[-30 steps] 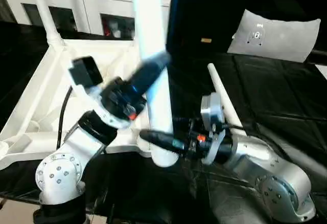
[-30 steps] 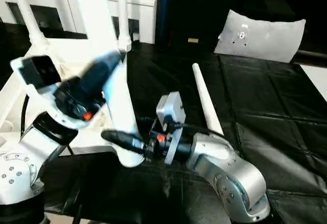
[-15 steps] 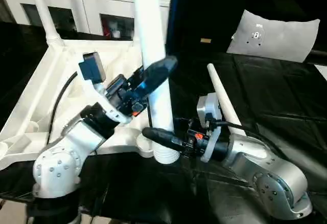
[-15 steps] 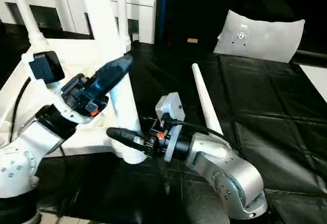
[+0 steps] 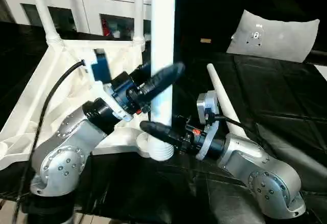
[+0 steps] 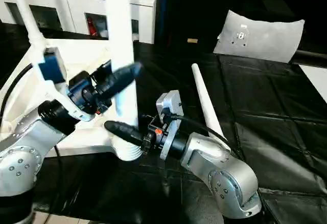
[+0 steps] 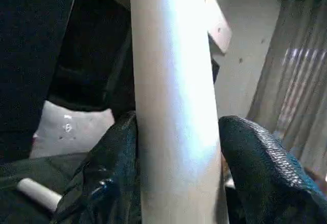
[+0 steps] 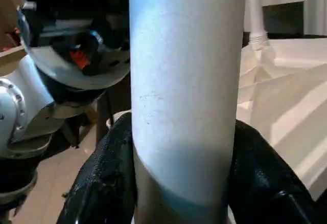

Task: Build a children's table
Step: Pick table leg

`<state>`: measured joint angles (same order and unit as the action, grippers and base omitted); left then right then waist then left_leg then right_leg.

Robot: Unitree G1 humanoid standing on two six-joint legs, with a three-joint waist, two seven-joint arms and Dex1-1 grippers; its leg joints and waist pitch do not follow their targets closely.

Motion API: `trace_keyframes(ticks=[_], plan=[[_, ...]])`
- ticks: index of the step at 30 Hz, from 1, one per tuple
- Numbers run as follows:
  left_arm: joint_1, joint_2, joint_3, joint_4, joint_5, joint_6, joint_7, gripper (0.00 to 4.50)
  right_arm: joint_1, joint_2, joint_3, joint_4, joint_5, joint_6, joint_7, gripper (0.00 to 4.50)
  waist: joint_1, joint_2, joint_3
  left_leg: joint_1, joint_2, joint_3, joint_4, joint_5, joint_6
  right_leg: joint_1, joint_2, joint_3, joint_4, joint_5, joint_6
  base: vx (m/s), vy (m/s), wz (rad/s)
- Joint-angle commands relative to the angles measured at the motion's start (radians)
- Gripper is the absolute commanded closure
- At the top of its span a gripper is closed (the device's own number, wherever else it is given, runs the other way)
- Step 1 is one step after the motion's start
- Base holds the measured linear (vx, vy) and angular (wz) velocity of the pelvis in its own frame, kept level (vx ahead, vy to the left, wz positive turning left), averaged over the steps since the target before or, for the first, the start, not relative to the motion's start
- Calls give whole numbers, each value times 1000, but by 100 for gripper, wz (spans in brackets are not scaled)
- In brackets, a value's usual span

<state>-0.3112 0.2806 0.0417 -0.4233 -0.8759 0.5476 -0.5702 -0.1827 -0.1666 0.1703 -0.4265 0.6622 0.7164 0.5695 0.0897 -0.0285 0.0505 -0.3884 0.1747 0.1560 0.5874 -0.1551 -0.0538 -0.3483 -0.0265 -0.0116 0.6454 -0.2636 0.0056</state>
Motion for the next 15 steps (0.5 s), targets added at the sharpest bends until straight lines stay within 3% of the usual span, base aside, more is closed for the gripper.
trace_keyframes(ticks=[1,5,7,11,14,15], plan=[[14,15,10,-17,-9,-10,-41,158,-3,6,-55,12,17,-2,-32,261,-1,16,-50,29,46,-17,-73,-245,-96,8,-88,41,-88,-106,-89,0,0,0],[44,-8,47,-15,-76,3,-50,150,-9,21,-85,14,43,-9,-39,261,-1,17,-51,30,47,-16,-73,-257,-100,6,-89,41,-87,-109,-106,0,0,0],[49,-37,74,-15,-132,-8,-32,120,-10,20,-93,18,46,-13,-43,261,2,17,-50,30,47,-15,-73,-259,-99,6,-89,41,-88,-109,-107,0,0,0],[44,-105,127,-5,-218,-50,24,101,-14,-11,-72,34,-11,-33,-37,261,1,13,-49,27,46,-14,-71,-263,-99,9,-90,42,-91,-127,-111,0,0,0],[10,-143,182,53,-183,-98,117,71,-22,-20,-53,44,-45,-50,-33,261,1,9,-47,27,45,-14,-70,-264,-95,10,-90,44,-98,-155,-91,0,0,0],[-20,-120,183,109,-79,-93,188,59,-30,-23,-40,44,-57,-58,-30,261,0,6,-48,27,45,-15,-71,-266,-92,10,-87,43,-97,-160,-78,0,0,0]])
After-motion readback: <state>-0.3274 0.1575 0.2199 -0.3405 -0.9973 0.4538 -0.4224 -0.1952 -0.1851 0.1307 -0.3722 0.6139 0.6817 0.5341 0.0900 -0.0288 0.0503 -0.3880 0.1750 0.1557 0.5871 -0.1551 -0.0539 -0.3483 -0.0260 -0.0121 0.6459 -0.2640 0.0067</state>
